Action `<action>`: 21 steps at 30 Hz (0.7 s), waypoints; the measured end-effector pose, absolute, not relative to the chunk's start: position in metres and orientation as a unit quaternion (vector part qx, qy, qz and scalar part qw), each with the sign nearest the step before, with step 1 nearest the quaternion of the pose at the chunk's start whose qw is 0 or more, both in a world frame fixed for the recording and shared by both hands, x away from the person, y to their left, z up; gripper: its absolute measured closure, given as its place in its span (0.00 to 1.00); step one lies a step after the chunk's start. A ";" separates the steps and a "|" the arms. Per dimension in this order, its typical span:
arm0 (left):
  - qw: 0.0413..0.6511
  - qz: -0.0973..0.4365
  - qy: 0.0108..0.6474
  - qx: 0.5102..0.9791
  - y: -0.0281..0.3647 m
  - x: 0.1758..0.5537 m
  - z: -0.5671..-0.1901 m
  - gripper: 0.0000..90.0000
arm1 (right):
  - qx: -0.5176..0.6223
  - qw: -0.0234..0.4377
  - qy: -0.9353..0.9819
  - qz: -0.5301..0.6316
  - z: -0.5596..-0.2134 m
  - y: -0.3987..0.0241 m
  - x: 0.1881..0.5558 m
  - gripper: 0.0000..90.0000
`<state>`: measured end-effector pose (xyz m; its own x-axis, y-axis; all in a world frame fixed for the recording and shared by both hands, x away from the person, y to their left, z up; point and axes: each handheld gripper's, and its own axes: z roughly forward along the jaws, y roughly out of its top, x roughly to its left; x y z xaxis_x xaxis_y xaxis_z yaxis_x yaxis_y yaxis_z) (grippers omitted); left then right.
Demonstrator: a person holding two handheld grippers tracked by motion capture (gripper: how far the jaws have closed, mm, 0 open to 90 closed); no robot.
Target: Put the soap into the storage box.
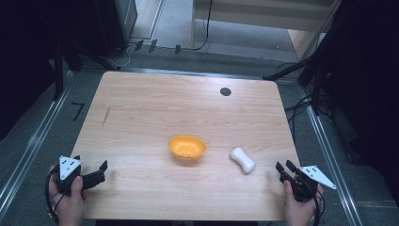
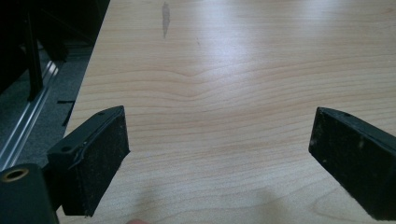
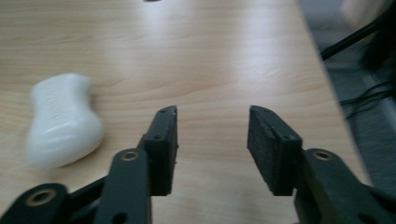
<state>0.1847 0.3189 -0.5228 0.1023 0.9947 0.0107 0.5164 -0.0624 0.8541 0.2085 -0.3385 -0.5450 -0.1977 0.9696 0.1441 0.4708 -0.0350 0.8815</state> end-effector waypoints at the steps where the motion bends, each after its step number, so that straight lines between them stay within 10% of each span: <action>1: 0.360 0.333 0.582 0.649 0.319 0.185 -0.523 0.06 | 0.567 0.282 0.635 0.442 -0.545 -0.339 0.208 0.59; 10: 0.356 0.324 0.595 0.644 0.321 0.188 -0.523 0.06 | 0.533 0.206 0.675 0.468 -0.534 -0.336 0.205 0.15; 21: 0.354 0.328 0.602 0.637 0.321 0.189 -0.523 0.06 | 0.501 0.215 0.753 0.370 -0.512 -0.305 0.217 0.16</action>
